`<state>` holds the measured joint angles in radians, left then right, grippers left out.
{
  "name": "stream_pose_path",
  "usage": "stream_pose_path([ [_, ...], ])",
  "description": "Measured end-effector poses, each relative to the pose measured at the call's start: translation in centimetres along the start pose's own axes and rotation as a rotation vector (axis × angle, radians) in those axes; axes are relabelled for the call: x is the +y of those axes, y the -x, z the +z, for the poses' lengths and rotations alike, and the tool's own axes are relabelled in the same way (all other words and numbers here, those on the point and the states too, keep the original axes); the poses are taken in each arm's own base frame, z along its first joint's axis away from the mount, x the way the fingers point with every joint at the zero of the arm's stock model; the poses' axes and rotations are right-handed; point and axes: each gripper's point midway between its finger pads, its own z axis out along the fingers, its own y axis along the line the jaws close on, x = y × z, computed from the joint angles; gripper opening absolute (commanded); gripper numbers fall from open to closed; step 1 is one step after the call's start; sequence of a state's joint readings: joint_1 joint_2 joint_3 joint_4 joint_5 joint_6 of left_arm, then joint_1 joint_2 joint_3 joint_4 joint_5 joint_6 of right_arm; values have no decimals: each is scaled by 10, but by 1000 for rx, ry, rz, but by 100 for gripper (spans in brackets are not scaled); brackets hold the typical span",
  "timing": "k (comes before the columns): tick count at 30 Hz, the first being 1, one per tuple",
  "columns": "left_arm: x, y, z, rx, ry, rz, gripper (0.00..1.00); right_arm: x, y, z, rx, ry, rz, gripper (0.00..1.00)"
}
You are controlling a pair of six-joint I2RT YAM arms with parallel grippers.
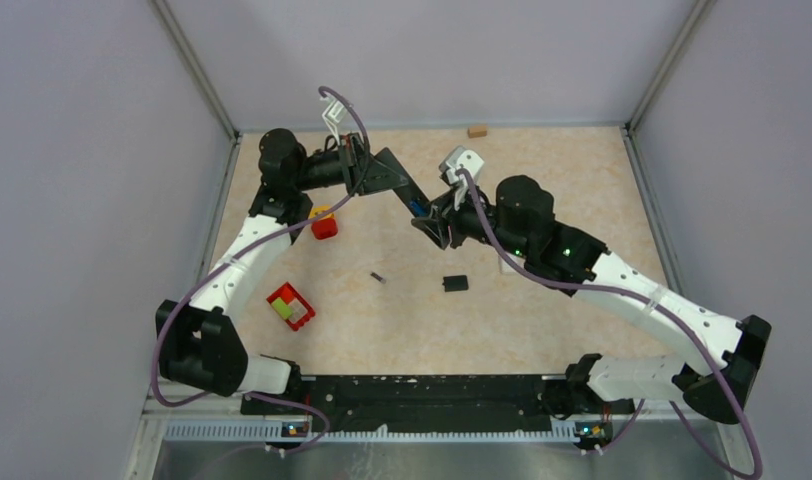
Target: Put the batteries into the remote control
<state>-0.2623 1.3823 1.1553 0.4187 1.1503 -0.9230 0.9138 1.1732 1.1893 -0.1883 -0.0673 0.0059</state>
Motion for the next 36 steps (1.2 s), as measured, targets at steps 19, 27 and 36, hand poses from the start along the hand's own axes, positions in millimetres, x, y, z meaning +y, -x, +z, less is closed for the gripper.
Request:
stream_pose_path([
  [19, 10, 8, -1, -54, 45, -23, 0, -28, 22, -10, -22, -254, 455, 98],
  [27, 15, 11, -1, -92, 58, -50, 0, -59, 5, -11, -78, -297, 894, 98],
  [36, 11, 16, -1, -116, 48, -55, 0, -34, 4, 5, -83, -110, 1111, 98],
])
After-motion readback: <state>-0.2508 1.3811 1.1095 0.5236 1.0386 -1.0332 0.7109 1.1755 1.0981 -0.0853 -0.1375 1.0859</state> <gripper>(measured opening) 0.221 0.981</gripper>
